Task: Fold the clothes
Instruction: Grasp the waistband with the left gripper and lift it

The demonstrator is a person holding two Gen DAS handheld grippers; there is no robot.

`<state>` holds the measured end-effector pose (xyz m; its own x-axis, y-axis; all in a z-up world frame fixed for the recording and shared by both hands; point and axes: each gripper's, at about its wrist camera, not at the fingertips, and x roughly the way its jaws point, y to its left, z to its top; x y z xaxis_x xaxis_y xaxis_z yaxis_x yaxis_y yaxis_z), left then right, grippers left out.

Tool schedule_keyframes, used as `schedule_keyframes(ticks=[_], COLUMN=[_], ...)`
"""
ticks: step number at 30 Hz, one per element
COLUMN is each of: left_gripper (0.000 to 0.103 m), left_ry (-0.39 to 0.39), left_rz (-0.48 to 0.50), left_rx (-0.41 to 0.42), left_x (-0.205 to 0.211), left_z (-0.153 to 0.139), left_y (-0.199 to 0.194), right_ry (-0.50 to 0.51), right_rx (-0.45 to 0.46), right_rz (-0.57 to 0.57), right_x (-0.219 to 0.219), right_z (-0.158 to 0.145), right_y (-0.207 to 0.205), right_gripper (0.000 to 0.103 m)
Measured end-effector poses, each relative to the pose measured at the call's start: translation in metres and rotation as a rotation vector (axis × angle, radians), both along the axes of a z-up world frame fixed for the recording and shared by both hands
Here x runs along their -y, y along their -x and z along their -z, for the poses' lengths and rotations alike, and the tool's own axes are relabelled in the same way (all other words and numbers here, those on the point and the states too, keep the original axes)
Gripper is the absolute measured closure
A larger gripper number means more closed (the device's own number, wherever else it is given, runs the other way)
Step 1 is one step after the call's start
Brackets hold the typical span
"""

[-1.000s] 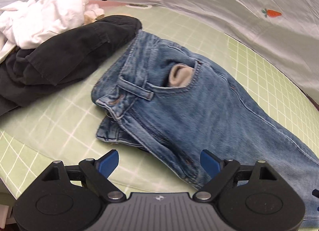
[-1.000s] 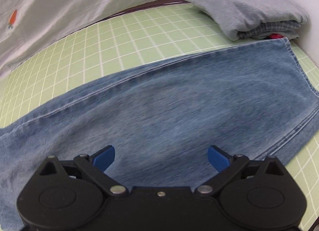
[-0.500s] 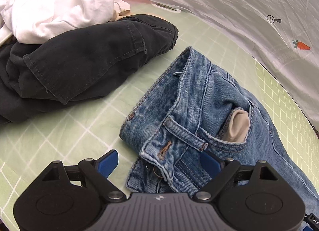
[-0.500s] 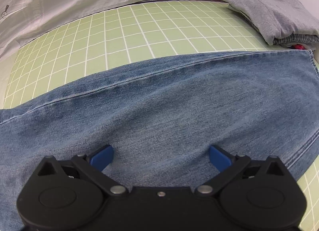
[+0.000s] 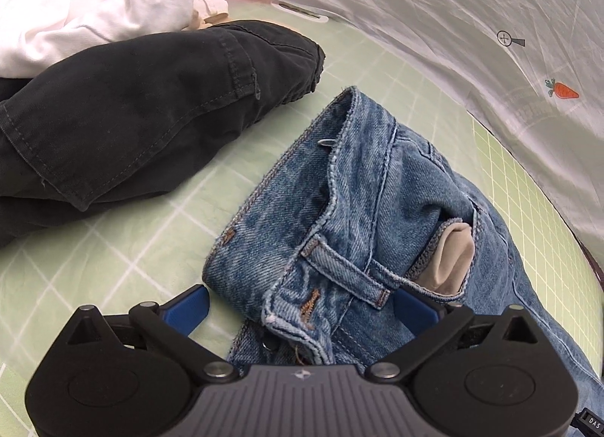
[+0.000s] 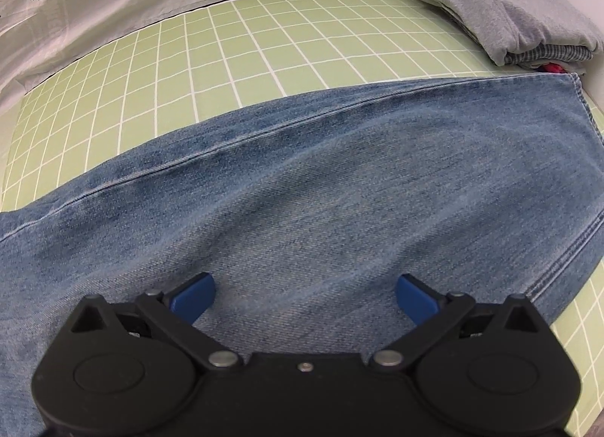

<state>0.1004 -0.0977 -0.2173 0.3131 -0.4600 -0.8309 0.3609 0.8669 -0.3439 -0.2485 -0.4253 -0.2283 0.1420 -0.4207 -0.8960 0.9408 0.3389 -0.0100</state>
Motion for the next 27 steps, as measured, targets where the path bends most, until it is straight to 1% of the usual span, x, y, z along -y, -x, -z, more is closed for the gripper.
schedule_keyframes(ticks=[1, 3, 4, 5, 6, 8, 9, 11, 13, 16, 18, 21, 27], left_gripper=[0.003, 0.018, 0.03, 0.039, 0.043, 0.057, 0.06, 0.072, 0.074, 0.075, 0.075, 0.075, 0.076], left_ry=[0.008, 0.024, 0.029, 0.034, 0.039, 0.045, 0.046, 0.045, 0.055, 0.038, 0.042, 0.049, 0.046], left_rz=[-0.011, -0.022, -0.026, -0.03, -0.035, -0.042, -0.048, -0.046, -0.035, 0.001, 0.028, 0.059, 0.142], left_rx=[0.001, 0.004, -0.003, -0.009, -0.016, -0.022, -0.021, -0.009, 0.0, 0.051, 0.079, 0.106, 0.154], left_x=[0.0, 0.001, 0.002, 0.003, 0.004, 0.005, 0.006, 0.008, 0.012, 0.02, 0.027, 0.036, 0.061], left_z=[0.0, -0.001, -0.001, -0.002, -0.003, -0.005, -0.008, -0.015, -0.024, -0.04, -0.05, -0.064, -0.084], left_y=[0.0, 0.0, -0.001, -0.001, -0.002, -0.002, -0.001, 0.001, 0.005, 0.014, 0.022, 0.035, 0.06], right_ry=[-0.001, -0.001, 0.0, 0.0, 0.001, -0.002, -0.003, -0.006, -0.011, -0.026, -0.035, -0.034, -0.03], right_rx=[0.0, 0.001, 0.002, 0.003, 0.003, 0.003, 0.003, 0.005, 0.005, 0.001, -0.003, 0.006, 0.056], right_rz=[0.0, -0.003, -0.004, -0.005, -0.006, -0.012, -0.021, -0.045, -0.071, -0.114, -0.128, -0.119, -0.068], right_x=[0.0, 0.0, 0.0, 0.0, -0.001, -0.001, -0.001, -0.001, -0.001, 0.001, 0.003, 0.007, 0.015], right_z=[0.0, 0.0, -0.001, -0.001, -0.001, -0.001, -0.001, -0.002, -0.003, -0.006, -0.008, -0.011, -0.018], right_y=[0.0, 0.0, 0.001, 0.001, 0.001, 0.002, 0.001, 0.002, 0.004, 0.005, 0.008, 0.017, 0.048], right_gripper=[0.0, 0.0, 0.0, 0.0, 0.0, 0.0, 0.0, 0.0, 0.0, 0.0, 0.0, 0.0, 0.0])
